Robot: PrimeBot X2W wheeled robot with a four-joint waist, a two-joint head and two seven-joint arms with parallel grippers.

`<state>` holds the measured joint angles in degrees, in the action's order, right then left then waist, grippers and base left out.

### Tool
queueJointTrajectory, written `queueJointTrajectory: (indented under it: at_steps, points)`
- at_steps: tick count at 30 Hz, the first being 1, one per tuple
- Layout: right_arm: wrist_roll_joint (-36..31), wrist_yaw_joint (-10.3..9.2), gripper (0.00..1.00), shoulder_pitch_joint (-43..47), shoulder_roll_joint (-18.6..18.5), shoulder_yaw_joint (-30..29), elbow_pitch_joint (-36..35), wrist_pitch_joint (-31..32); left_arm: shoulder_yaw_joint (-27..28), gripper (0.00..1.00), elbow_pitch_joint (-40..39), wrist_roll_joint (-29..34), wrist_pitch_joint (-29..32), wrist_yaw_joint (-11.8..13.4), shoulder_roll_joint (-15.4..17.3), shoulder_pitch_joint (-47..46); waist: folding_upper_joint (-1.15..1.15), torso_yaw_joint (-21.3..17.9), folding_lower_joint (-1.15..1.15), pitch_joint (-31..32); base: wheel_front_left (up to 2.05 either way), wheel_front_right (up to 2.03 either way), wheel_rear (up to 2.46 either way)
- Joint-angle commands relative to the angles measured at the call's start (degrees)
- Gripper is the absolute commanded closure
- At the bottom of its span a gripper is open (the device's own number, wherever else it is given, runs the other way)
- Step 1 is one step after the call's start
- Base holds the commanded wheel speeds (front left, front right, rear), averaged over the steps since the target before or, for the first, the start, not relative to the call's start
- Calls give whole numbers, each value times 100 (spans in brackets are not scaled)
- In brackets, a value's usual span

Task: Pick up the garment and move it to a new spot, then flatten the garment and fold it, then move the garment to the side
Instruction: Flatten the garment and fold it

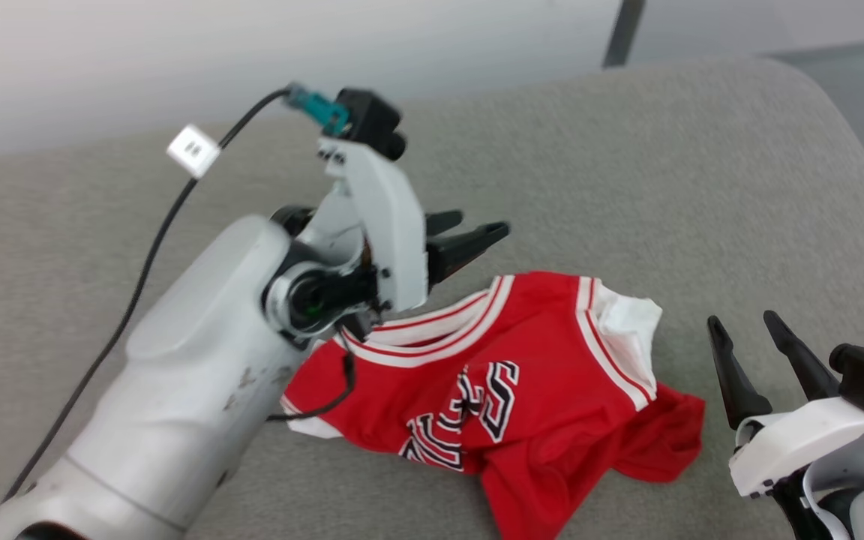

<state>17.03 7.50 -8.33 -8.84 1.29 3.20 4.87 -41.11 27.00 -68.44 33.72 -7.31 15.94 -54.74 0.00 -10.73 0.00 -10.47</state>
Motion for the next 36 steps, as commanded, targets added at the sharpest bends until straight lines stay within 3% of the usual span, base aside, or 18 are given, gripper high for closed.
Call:
queueJointTrajectory:
  at_steps: [1, 7, 24, 31, 36]
  points:
    - [-38, -2, 0, 105, -35, -22, -71, 35, 3, 0, -34, -39, -39, -28, 41, 133, 0, 369, 0, 394, 0, 0, 0]
    - [39, -2, 0, 327, -2, 42, -367, 365, 30, 0, -241, -17, -393, -29, 412, 528, 0, 626, 0, 694, 0, 0, 0]
    - [-72, -2, 0, 736, -31, -215, -858, 1689, 8, 0, -840, 698, -2832, -25, 1735, 1594, 0, 1268, 0, 852, 0, 0, 0]
    - [-217, -2, 0, 763, 67, -560, -947, 2396, 314, 0, -958, 940, -3918, 270, 1975, 2205, 0, 1495, 0, 815, 0, 0, 0]
    - [-263, -2, 0, 705, 123, -693, -983, 2795, 426, 0, -1048, 875, -4283, 385, 2016, 2595, 0, 1608, 0, 794, 0, 0, 0]
